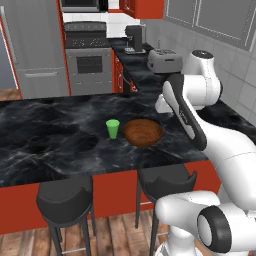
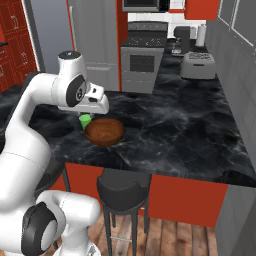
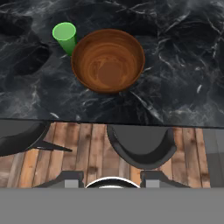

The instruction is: Place the cup inside the bowl on the dining table and move the bowl to any counter.

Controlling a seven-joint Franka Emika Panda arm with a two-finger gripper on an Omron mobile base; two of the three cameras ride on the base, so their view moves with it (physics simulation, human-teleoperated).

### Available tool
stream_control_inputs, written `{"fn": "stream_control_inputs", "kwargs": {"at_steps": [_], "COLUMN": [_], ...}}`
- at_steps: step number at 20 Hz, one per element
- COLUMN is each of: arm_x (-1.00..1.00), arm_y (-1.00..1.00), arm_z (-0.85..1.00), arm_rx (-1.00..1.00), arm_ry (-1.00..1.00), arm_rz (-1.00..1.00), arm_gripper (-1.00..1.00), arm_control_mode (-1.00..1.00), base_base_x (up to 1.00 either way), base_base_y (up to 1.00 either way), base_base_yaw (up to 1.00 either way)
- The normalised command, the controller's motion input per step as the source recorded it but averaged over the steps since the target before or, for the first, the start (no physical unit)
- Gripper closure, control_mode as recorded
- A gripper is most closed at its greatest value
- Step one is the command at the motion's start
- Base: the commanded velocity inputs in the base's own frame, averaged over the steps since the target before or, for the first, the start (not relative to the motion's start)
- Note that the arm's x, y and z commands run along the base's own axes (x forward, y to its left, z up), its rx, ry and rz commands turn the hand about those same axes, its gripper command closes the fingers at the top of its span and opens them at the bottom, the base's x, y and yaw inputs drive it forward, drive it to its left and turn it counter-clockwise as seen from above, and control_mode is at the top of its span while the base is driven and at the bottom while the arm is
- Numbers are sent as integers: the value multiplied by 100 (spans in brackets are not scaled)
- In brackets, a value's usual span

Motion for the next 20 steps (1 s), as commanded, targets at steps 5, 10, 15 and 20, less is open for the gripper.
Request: {"fn": "stream_control_inputs", "kwargs": {"at_steps": [5,10,15,20], "arm_x": [0,2,19,26], "arm_y": [0,13,50,57], "arm_z": [-1,-7,-5,0], "arm_rx": [0,0,0,0], "arm_ry": [0,-3,-5,-1], "arm_rz": [0,0,0,0], "arm_gripper": [-100,-100,-100,-100], "arm_control_mode": [-100,-100,-100,-100], "base_base_x": [0,0,0,0], "base_base_y": [0,0,0,0], "base_base_yaw": [0,0,0,0]}}
